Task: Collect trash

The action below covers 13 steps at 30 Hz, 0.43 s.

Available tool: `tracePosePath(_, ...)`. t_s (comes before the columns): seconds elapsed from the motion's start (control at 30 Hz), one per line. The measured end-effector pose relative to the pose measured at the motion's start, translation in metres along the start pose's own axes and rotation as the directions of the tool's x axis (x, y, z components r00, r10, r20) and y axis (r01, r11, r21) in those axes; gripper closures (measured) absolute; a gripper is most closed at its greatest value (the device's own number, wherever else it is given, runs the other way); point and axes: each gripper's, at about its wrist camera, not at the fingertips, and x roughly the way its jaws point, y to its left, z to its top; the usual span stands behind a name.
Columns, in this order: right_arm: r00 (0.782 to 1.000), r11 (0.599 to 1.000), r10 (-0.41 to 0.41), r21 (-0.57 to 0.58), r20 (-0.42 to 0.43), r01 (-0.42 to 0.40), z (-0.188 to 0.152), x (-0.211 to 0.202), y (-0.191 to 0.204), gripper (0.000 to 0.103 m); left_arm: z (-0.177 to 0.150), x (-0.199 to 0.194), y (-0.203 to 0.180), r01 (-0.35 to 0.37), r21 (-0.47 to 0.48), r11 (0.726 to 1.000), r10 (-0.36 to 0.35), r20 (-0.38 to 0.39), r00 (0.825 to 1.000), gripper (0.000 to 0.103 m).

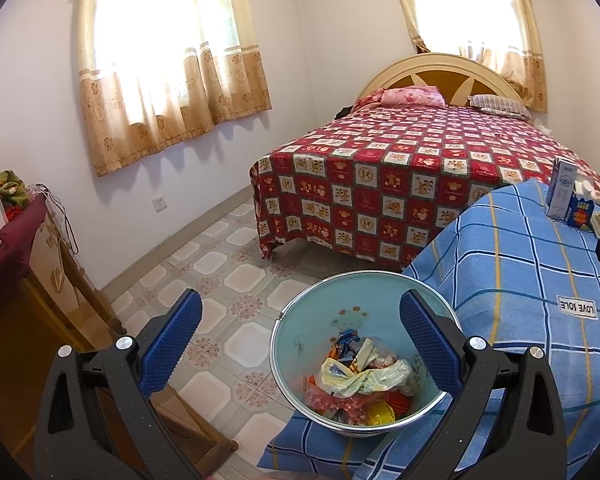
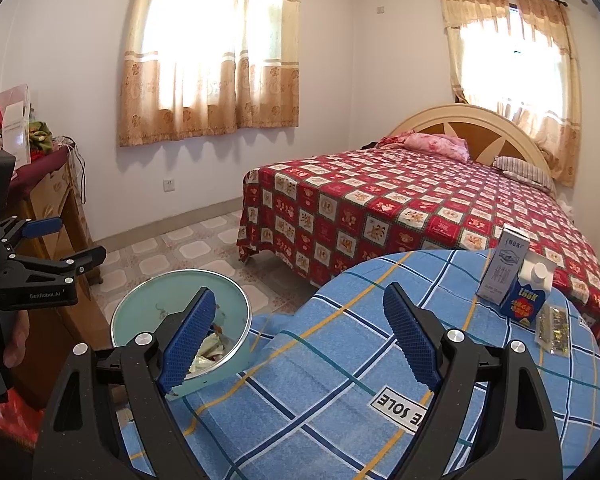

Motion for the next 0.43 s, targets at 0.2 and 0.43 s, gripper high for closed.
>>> tracePosePath(0.2, 1.000, 1.000, -0.011, -0.003, -0.005, 0.011, -0.0016, -0.0020, 0.0002, 0.018, -0.0008, 0.0000, -0.0007, 0.008, -0.005, 1.000, -0.008, -0.003, 1.000, 0.006)
tracePosePath(0.43, 1.000, 1.000, -0.027, 0.001, -0.004, 0.027, -0.0031, -0.0013, -0.0043, 0.018, -0.0015, 0.0009, -0.0019, 0.020, -0.004, 1.000, -0.020, -0.014, 1.000, 0.006)
